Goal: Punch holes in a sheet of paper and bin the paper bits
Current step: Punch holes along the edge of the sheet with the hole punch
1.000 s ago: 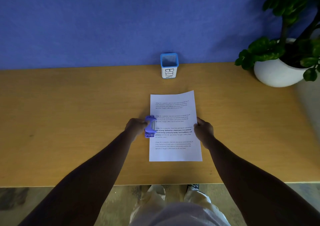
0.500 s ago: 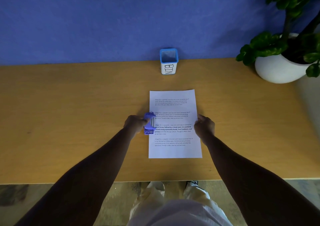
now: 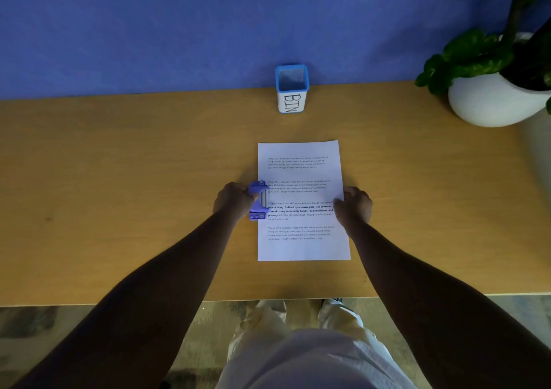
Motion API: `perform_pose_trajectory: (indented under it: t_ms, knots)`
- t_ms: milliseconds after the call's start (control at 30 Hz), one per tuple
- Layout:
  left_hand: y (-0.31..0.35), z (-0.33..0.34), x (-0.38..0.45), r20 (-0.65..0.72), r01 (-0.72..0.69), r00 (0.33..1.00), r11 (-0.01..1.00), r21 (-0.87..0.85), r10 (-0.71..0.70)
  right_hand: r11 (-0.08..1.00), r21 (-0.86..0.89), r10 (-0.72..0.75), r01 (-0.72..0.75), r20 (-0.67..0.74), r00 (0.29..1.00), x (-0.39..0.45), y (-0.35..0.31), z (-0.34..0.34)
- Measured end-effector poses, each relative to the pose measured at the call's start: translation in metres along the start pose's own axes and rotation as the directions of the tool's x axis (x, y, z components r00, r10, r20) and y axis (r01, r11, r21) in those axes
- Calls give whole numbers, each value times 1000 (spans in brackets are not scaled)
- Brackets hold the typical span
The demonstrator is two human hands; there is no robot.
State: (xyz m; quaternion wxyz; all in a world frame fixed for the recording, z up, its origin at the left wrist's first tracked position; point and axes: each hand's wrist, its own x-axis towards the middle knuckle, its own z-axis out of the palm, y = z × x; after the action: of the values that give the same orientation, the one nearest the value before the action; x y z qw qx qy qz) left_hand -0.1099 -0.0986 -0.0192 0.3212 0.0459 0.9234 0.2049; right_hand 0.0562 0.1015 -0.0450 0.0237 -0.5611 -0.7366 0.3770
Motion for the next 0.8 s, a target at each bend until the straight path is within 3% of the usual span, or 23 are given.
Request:
perform_pose_trajectory:
  t_ms: [200,400,600,800]
  knots:
    - [3,-1,6,36,-5,999,999,49,3,1000,-7,12,-12,2,1000,2,0,1]
    - [1,2,3,-29,-38,999,997,60,40,1000,-13,22,-22,6,1000,3,-1,3]
    - [-4,11,0,-87,-24,996,999,32,27,1000,2,30,-30,9,1000,5,2,3]
    - [-12,7,4,-57,-30,998,999,-13,30,1000,1,24,-24,5,1000,7,2,6]
